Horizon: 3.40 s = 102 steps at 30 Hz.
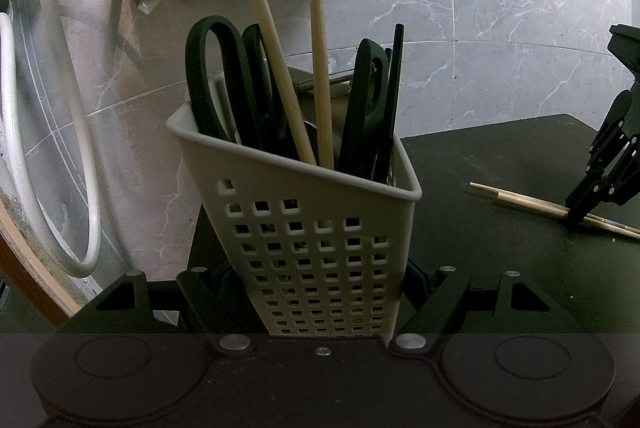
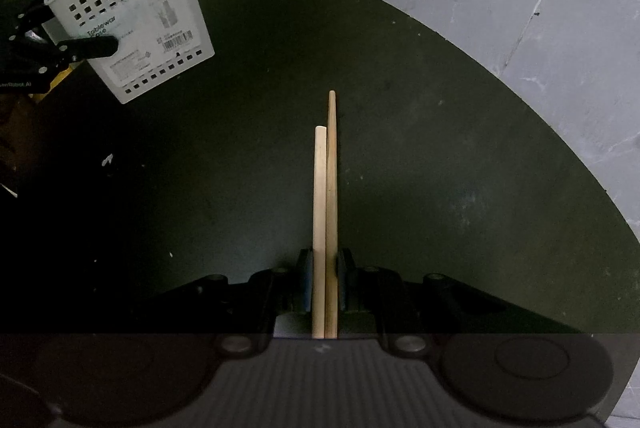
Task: Organize utensils
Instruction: 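Lift the two chopsticks up off the table with the right tool, then lower the chopsticks into the white basket and open the right tool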
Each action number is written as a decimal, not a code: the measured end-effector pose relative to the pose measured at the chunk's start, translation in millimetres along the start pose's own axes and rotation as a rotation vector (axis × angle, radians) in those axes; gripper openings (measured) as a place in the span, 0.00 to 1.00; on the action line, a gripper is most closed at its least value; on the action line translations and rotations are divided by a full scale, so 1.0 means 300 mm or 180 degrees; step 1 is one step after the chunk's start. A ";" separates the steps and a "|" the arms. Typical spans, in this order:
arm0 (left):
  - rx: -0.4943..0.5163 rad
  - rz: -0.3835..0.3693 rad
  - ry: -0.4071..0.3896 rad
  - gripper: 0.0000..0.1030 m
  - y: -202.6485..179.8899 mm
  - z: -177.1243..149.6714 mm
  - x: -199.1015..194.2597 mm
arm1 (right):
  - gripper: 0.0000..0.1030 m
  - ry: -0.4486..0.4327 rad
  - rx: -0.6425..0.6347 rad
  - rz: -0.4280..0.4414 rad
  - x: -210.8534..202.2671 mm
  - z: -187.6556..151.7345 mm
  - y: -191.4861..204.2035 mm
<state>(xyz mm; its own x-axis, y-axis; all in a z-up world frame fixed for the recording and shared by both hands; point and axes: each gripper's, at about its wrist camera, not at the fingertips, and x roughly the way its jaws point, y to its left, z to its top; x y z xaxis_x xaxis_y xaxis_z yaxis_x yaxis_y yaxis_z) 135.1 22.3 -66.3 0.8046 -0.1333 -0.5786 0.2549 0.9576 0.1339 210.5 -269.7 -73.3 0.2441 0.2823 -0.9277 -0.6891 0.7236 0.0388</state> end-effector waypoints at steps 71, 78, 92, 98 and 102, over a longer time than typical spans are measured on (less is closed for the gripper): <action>0.0011 -0.0040 -0.0028 0.76 0.007 -0.004 0.001 | 0.14 -0.3728 -0.0108 0.0567 -0.493 0.415 0.427; 0.0012 -0.0063 -0.0021 0.76 0.014 -0.002 0.004 | 0.14 -0.3778 0.0158 0.0505 -0.359 0.439 0.466; 0.0016 -0.0082 -0.0032 0.76 0.024 -0.009 0.006 | 0.14 -0.3639 0.0336 0.0081 -0.207 0.373 0.525; 0.0022 -0.0084 -0.0037 0.76 0.025 -0.011 0.009 | 0.14 -0.3587 0.0378 -0.0023 -0.162 0.339 0.544; 0.0020 -0.0083 -0.0039 0.76 0.025 -0.011 0.010 | 0.14 -0.3484 0.0357 0.0017 -0.151 0.313 0.550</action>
<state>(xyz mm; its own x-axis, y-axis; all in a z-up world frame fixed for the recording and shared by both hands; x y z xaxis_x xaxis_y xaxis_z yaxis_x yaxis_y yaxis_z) 137.7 30.0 -69.5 0.8041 -0.1615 -0.5721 0.2793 0.9522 0.1238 149.6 -104.0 10.1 0.7525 0.6512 -0.0985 -0.6396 0.7582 0.1266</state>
